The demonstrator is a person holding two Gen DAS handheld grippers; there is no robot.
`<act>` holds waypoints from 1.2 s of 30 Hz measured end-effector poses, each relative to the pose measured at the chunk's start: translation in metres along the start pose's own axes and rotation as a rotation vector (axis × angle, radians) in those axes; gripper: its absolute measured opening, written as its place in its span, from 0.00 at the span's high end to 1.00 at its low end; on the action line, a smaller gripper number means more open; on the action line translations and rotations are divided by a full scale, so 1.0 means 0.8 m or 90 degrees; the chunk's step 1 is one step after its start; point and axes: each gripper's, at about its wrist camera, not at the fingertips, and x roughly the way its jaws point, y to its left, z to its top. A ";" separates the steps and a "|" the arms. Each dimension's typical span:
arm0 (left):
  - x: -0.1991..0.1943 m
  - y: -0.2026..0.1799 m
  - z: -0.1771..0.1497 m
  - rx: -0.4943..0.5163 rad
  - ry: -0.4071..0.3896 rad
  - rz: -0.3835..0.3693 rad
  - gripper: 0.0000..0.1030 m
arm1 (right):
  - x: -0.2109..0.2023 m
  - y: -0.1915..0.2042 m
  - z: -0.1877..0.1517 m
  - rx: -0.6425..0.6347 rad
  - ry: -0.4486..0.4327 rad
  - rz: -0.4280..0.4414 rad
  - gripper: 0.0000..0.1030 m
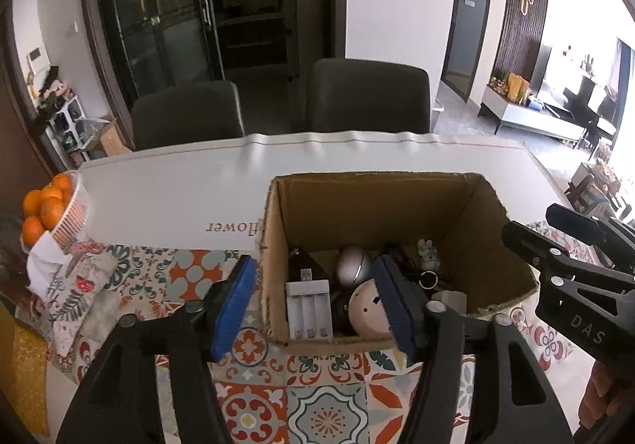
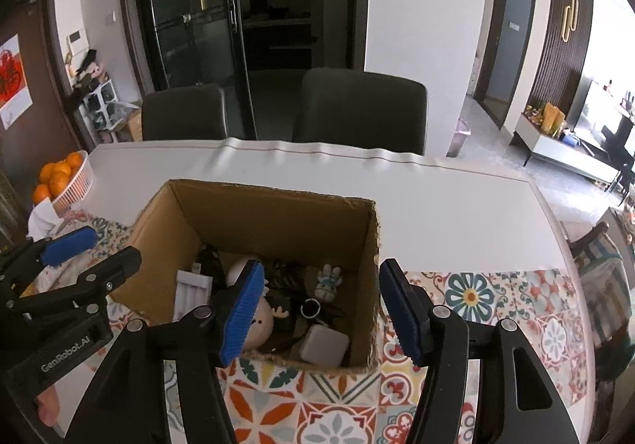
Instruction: Organize rigid objects
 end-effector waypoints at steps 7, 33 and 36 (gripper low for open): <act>-0.061 0.000 -0.009 -0.001 -0.055 0.032 0.11 | -0.054 -0.002 -0.016 0.025 -0.036 -0.006 0.37; -0.225 0.001 -0.066 -0.030 -0.171 0.088 0.00 | -0.230 0.014 -0.075 0.019 -0.182 -0.074 0.18; -0.237 0.001 -0.073 -0.034 -0.178 0.088 0.00 | -0.239 0.017 -0.081 0.015 -0.186 -0.071 0.17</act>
